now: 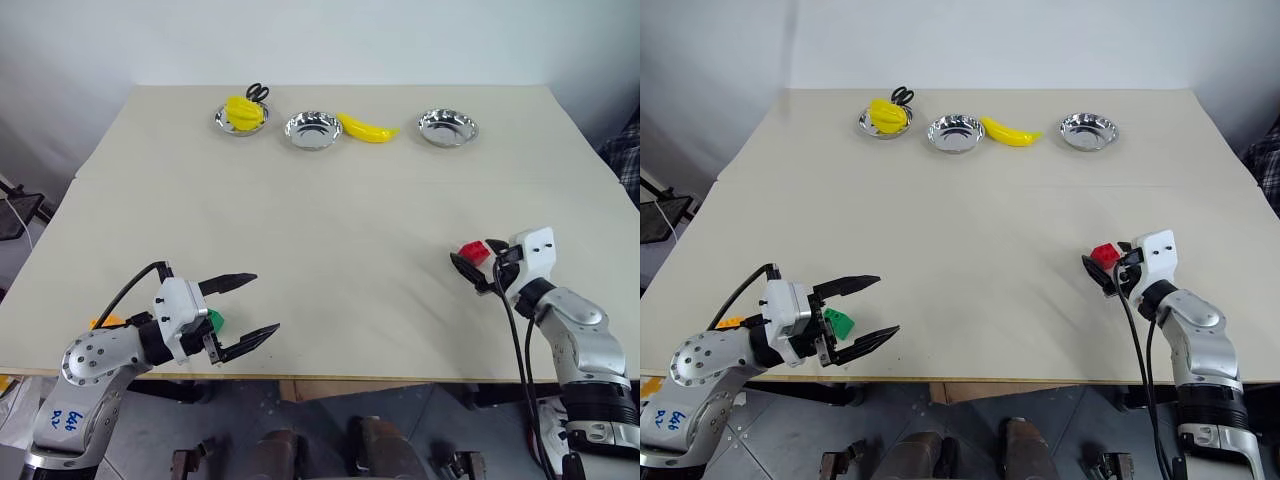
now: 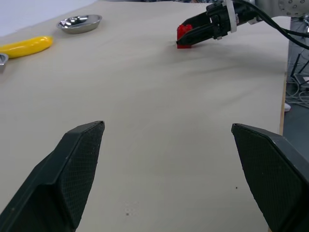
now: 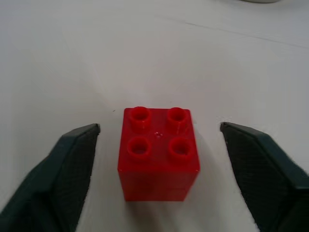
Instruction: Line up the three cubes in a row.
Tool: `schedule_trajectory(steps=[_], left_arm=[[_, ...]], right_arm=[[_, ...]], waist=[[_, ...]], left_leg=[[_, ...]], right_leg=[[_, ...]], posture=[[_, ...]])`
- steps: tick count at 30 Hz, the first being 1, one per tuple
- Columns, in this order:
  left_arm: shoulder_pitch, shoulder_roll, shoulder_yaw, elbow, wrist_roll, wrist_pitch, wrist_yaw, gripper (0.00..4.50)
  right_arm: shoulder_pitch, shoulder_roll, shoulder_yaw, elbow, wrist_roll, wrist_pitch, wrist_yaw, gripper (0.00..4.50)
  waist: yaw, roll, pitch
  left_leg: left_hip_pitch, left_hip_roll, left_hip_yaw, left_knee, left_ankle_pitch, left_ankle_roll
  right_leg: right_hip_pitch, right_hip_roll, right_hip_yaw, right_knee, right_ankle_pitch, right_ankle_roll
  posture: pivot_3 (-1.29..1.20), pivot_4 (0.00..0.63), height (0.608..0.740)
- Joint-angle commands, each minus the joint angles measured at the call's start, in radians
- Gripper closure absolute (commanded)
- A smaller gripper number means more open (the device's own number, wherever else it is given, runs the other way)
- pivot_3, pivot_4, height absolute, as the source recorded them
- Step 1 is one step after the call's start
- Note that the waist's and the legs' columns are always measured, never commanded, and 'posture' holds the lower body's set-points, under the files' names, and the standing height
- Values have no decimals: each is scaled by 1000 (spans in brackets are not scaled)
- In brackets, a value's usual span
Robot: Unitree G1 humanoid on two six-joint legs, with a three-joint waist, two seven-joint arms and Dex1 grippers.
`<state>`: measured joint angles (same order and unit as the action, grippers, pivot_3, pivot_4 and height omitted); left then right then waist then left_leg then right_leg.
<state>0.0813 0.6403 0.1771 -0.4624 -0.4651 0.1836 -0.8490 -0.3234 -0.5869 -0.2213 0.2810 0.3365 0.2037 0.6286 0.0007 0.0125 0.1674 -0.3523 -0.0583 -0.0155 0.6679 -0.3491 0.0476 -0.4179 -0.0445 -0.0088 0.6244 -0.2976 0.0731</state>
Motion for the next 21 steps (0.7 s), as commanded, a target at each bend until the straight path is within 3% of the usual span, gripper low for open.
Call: schedule_trajectory(steps=[1, 5, 10, 12, 15, 21], left_arm=[[-6, -6, 2, -20, 6, -31, 3, 0], [-9, -6, 1, -13, -5, -57, -17, 0], [-26, 1, 8, 12, -35, -76, -66, 0], [-26, 21, 8, 44, -31, -93, -113, 0], [-36, 33, 7, 76, -29, -99, -142, 0], [-38, 28, -1, 65, -34, -76, -134, 0]], right_arm=[[-19, -6, -13, -7, 3, -16, 21, 1573], [-29, -16, -12, 16, 7, -39, 71, 2956], [-59, -87, 21, 27, 108, -16, 426, 2981], [-124, -149, 88, 79, 115, -65, 701, 2981], [-210, -180, 186, 201, 45, -228, 923, 2981], [-433, -153, 434, 484, 35, -450, 986, 2981]], waist=[[-1, 0, 0], [-1, 0, 0], [-1, 0, 0], [-3, 0, 0], [-8, 0, 0], [-7, -1, 1]], left_leg=[[0, 0, 0, 0, 0, 0], [0, 0, 0, 0, 0, 0], [0, 0, 0, 0, 0, 0], [0, 0, 0, 0, 0, 0], [1, 0, 1, 1, 0, 0], [1, 0, 0, 1, 0, 0]], right_leg=[[0, 0, 0, 0, 0, 0], [0, 0, 0, 0, 0, 0], [0, 0, 0, 0, 0, 0], [0, 0, 0, -1, 0, 0], [0, 0, 0, 0, 0, 0], [0, 0, 0, -1, 0, 0]], posture=[[0, 150, 740], [0, 150, 740], [0, 150, 740], [0, 150, 740], [0, 150, 740], [0, 150, 740]])
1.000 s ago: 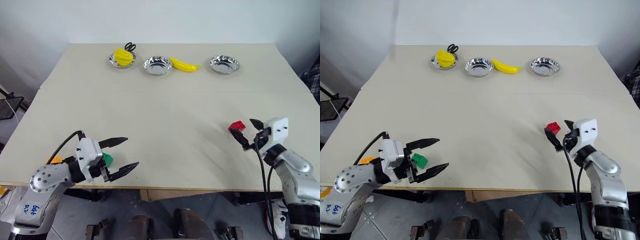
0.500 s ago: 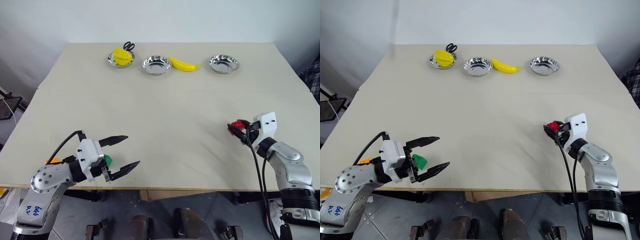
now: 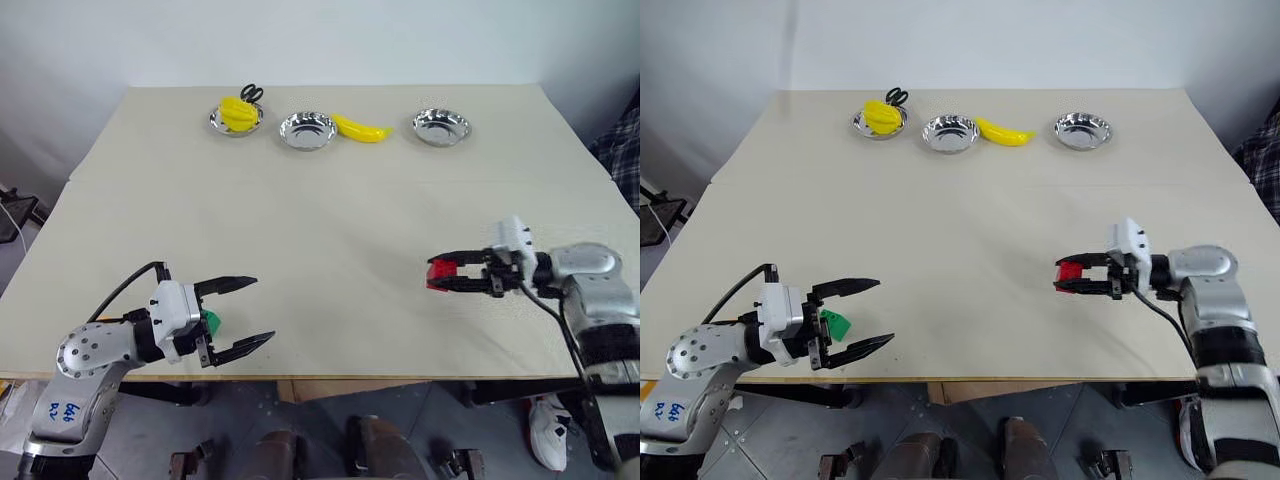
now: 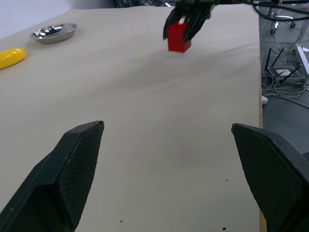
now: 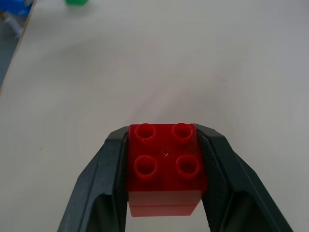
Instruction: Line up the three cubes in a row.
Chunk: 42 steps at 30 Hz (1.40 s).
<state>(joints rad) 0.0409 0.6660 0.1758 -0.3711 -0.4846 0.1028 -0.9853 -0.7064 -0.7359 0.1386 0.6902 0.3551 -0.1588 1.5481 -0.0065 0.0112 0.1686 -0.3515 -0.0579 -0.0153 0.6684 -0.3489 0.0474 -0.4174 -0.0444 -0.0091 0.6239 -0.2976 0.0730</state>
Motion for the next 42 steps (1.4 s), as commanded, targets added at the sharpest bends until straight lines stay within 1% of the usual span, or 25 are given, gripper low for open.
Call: schedule_trajectory(steps=[1, 3, 6, 9, 11, 17, 23, 25, 27, 32, 36, 41, 42], left_arm=[[9, 4, -1, -35, -17, 11, 3, 0], [18, 7, 4, -45, -20, 18, 3, 0], [21, 14, 24, -48, -22, 26, 7, 0], [31, 22, 47, -61, -31, 35, 11, 0], [42, 26, 60, -63, -35, 36, 11, 0], [53, 29, 71, -68, -40, 43, 10, 0], [50, 30, 69, -69, -43, 49, 7, 0], [45, 31, 68, -64, -41, 51, 6, 0], [42, 31, 67, -59, -40, 50, 4, 0], [52, 31, 86, -50, -39, 44, 4, 0], [96, 20, 180, -58, -60, 43, 37, 0], [259, -9, 421, -72, -116, 56, 80, 0], [296, -18, 468, -74, -120, 52, 87, 0]], right_arm=[[-70, -1, 106, 107, 15, -117, 66, 2981], [-116, 35, 142, 185, 12, -170, 66, 2981], [-170, 92, 143, 286, 4, -227, 66, 2981], [-184, 91, 185, 312, 10, -222, 66, 2981], [-185, 90, 205, 310, 24, -210, 66, 2981], [-144, 59, 263, 216, 98, -153, 66, 2981], [-116, 30, 272, 177, 123, -104, 66, 2981], [-116, 37, 242, 187, 111, -101, 66, 2255], [-114, 43, 221, 191, 103, -114, 66, 1689], [-92, 21, 215, 129, 128, -108, 66, 42], [-85, 11, 174, 66, 184, -122, 66, 12], [-31, -66, 208, -85, 337, -130, 66, 12], [-20, -92, 225, -117, 367, -92, 66, 12]], waist=[[3, 0, 0], [6, 0, 0], [3, 0, 0], [6, 0, 0], [4, 0, 0], [5, 0, 0], [5, 0, 0], [5, 0, 0], [5, 0, 0], [4, 0, 0], [1, 0, 0], [4, 0, 0], [5, 0, 0]], left_leg=[[0, 0, 0, 0, 0, 0], [-2, 0, -1, 0, 0, 0], [-2, 0, -1, 0, 0, 0], [-2, 0, -2, 0, 0, 0], [-2, 0, -2, 0, 0, 0], [-2, 0, -2, 1, 0, 0], [-2, 0, -2, 1, 0, 0], [-2, 0, -2, 1, 0, 0], [-2, 0, -2, 2, 0, 0], [-2, 0, -2, 1, 0, 0], [-2, 0, -2, 1, 0, 0], [-2, 0, -2, 0, 0, 0], [-3, 0, -2, -1, -1, 1]], right_leg=[[0, 0, 0, 0, 0, 0], [-1, 0, -1, -1, 0, 0], [-1, 0, -2, -2, 0, 0], [-1, 0, -3, -1, 0, 0], [-1, 0, -3, -1, 0, 0], [-1, 0, -3, -1, 0, 0], [-1, 0, -3, -1, 0, 0], [-1, 0, -3, -1, 0, 0], [-1, 0, -3, -1, 0, 0], [-1, 0, -3, -1, 0, 0], [-1, 0, -3, -1, 0, 0], [-1, 0, -3, -2, 0, 0], [-1, 0, -3, -3, 0, 0]], posture=[[0, 150, 740], [0, 150, 740], [0, 150, 740], [0, 150, 740], [0, 150, 740], [0, 150, 740], [0, 150, 740], [0, 150, 740], [0, 150, 740], [0, 150, 740], [0, 150, 740], [0, 150, 740], [0, 150, 740]])
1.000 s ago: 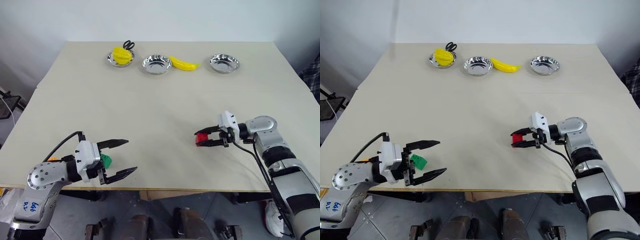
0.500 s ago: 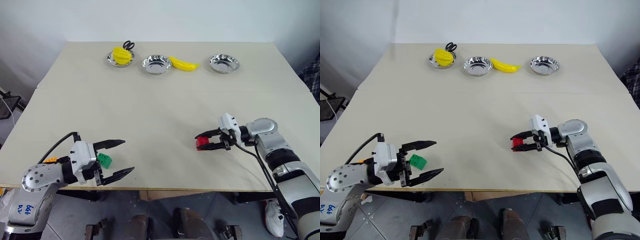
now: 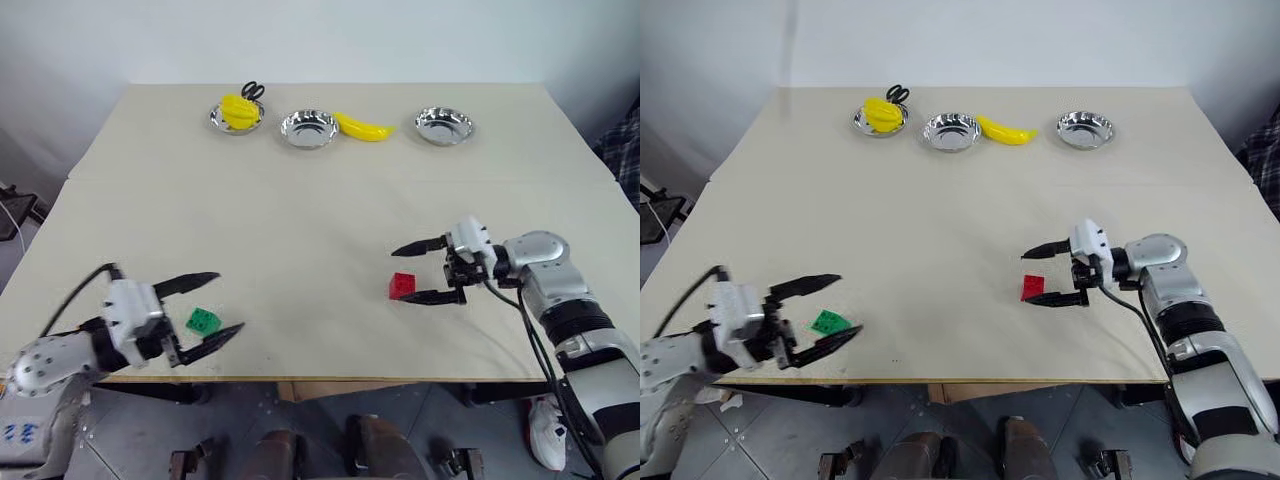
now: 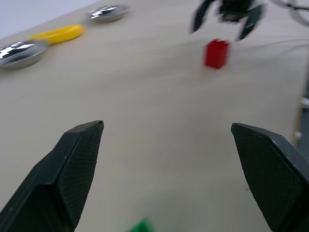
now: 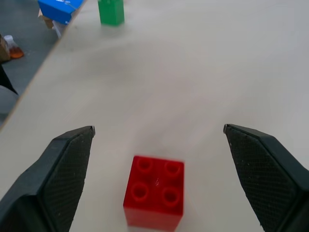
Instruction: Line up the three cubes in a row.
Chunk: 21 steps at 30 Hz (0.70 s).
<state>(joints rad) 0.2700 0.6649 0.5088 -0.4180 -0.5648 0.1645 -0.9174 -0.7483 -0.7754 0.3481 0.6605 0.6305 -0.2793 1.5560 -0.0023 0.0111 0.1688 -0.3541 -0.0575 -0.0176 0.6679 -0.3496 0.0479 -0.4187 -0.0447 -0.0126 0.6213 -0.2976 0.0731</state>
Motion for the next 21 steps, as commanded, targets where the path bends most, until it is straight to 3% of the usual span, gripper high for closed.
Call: schedule_trajectory(steps=[1, 4, 7, 10, 16, 21], left_arm=[[94, -24, 164, -32, -45, -13, 23, 0], [205, -59, 304, -35, -68, -17, 33, 0], [364, -95, 487, 84, -71, -65, -31, 0], [439, -98, 574, 199, -92, -90, -85, 0], [505, -142, 564, 283, -76, -146, -149, 0], [485, -200, 374, 19, -86, -77, -72, 0]], right_arm=[[32, -72, 28, -112, 114, 56, 58, 12], [56, -87, 8, -159, 161, 91, 58, 12], [124, -100, -13, -240, 198, 71, 58, 12], [169, -99, -32, -282, 208, 65, 58, 12], [205, -90, -63, -266, 192, 34, 58, 12], [209, -108, -79, -249, 188, 12, 58, 12]], waist=[[1, 0, 0], [1, -2, 1], [-1, -4, 2], [1, -5, 3], [4, -6, 4], [4, -7, 4]], left_leg=[[0, 0, 0, 0, 0, 0], [0, 0, 0, 1, -1, 2], [1, 0, 0, 0, -1, 2], [1, 0, 0, -1, -3, 3], [2, 0, 1, 0, -6, 11], [2, 0, 1, 0, -6, 11]], right_leg=[[0, 0, 0, -1, 0, 0], [1, -1, 0, -2, 0, 0], [2, -1, 0, -3, 0, 0], [3, -1, 0, -5, 0, -1], [7, -2, 0, -10, -1, -1], [7, -2, 0, -11, -1, -1]], posture=[[0, 150, 740], [0, 150, 740], [0, 150, 740], [0, 150, 740], [0, 150, 740], [0, 150, 740]])
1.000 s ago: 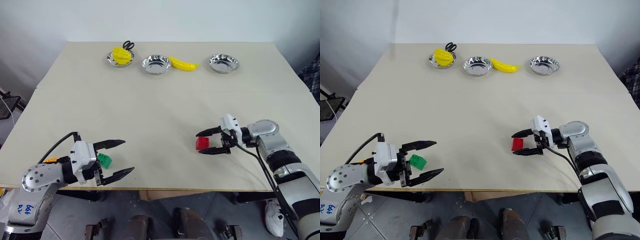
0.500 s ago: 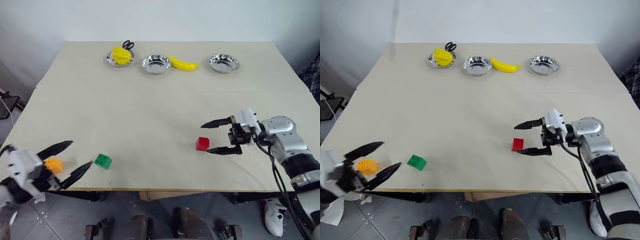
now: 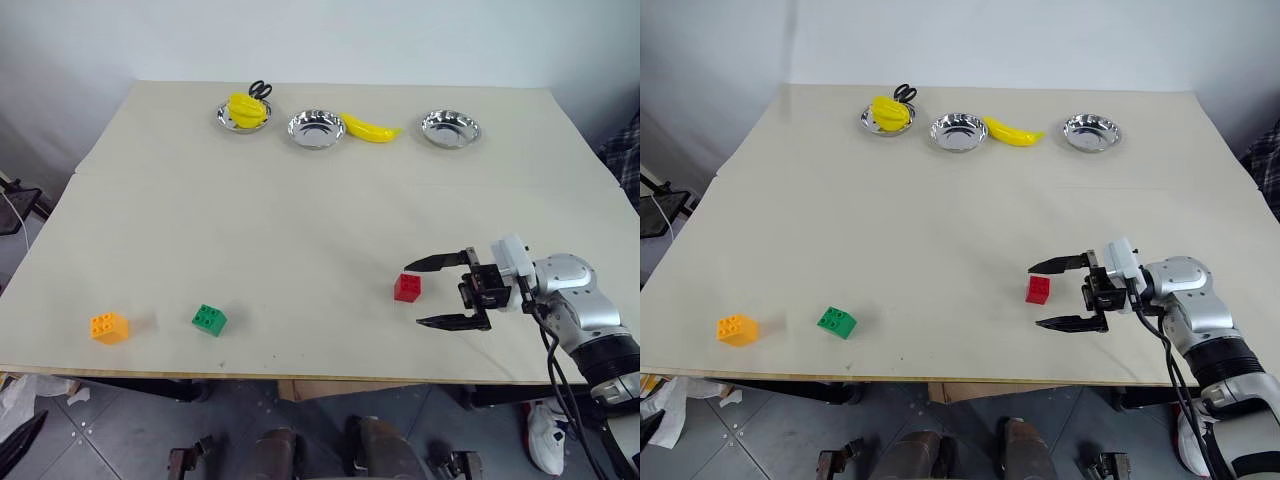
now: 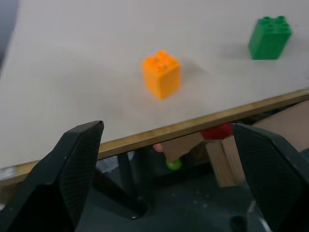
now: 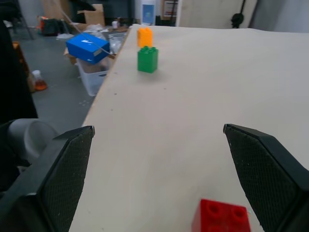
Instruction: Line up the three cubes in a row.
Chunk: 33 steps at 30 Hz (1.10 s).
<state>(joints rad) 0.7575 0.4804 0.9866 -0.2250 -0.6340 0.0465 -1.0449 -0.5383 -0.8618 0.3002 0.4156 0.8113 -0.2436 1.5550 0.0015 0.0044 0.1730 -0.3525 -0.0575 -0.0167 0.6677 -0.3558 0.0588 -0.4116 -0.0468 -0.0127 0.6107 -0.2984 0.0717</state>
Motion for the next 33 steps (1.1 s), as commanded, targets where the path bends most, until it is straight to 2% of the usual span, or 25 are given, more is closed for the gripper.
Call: schedule_trajectory(steps=[1, 3, 6, 8, 11, 14, 16, 20, 23, 28, 31, 33], left_arm=[[-12, -20, -161, -239, -12, 74, 90, 0], [-25, -25, -242, -325, -2, 132, 160, 0], [-144, -49, -406, -431, 47, 249, 364, 0], [-202, -71, -469, -466, 55, 304, 460, 0], [-258, -74, -602, -476, 161, 389, 576, 0], [-339, -119, -668, -424, 220, 422, 688, 0], [-360, -124, -706, -415, 241, 441, 704, 0], [-371, -129, -705, -414, 247, 465, 737, 0], [-359, -103, -704, -404, 248, 467, 711, 593], [-348, -49, -684, -368, 253, 444, 659, 2092], [-374, 17, -675, -327, 242, 379, 554, 3012], [-420, 85, -671, -290, 228, 325, 450, 3073]], right_arm=[[-1, -24, -30, -4, 5, -27, 59, 12], [-1, -29, -29, -3, 5, -27, 59, 12], [4, -44, -31, -7, 3, -20, 59, 12], [7, -47, -34, -8, 2, -19, 59, 12], [31, -63, -43, -34, 5, -7, 59, 12], [75, -73, -65, -77, 8, 9, 59, 12], [97, -73, -78, -99, 4, 13, 59, 12], [137, -62, -124, -128, -10, 35, 59, 12], [159, -55, -142, -127, -28, 31, 59, 0], [182, -34, -190, -108, -57, 25, 59, 0], [197, -24, -224, -96, -78, 22, 59, 0], [210, -19, -252, -89, -93, 19, 59, 0]], waist=[[0, 0, 0], [-2, 0, 0], [-2, 2, 0], [-2, 1, 0], [-3, 1, 0], [2, 2, 0], [6, 1, 0], [15, 1, 0], [21, 1, 0], [22, 1, 0], [24, 1, 0], [26, 1, 0]], left_leg=[[0, 0, 0, 0, 0, -1], [0, 0, 0, 0, 1, -1], [0, 0, 0, -1, 2, -5], [0, 0, 0, -1, 3, -5], [1, 0, 0, 0, 3, -7], [0, 0, 0, 0, 3, -7], [0, 0, 0, 1, 3, -7], [0, 0, 0, 2, 3, -7], [0, 0, 0, 2, 3, -7], [0, 0, 0, 3, 3, -7], [0, 0, 0, 3, 3, -7], [0, 0, 0, 4, 3, -7]], right_leg=[[0, 0, 0, 0, 0, 0], [0, 0, 0, 0, 0, 0], [-1, 0, 0, 1, 0, 1], [-1, 0, 0, 2, 1, 1], [-1, 1, 0, 3, 1, 2], [-2, 1, 0, 3, 1, 2], [-2, 1, -1, 4, 1, 2], [-1, 1, 0, 4, 1, 2], [-1, 1, 0, 4, 1, 2], [-1, 1, 0, 5, 1, 2], [-1, 1, 0, 6, 1, 2], [-1, 1, 0, 6, 1, 2]], posture=[[0, 150, 740], [0, 150, 740], [0, 150, 740], [0, 150, 740], [0, 150, 740], [0, 150, 740], [0, 150, 740], [0, 150, 740], [0, 150, 740], [0, 150, 740], [0, 150, 740], [0, 150, 740]])
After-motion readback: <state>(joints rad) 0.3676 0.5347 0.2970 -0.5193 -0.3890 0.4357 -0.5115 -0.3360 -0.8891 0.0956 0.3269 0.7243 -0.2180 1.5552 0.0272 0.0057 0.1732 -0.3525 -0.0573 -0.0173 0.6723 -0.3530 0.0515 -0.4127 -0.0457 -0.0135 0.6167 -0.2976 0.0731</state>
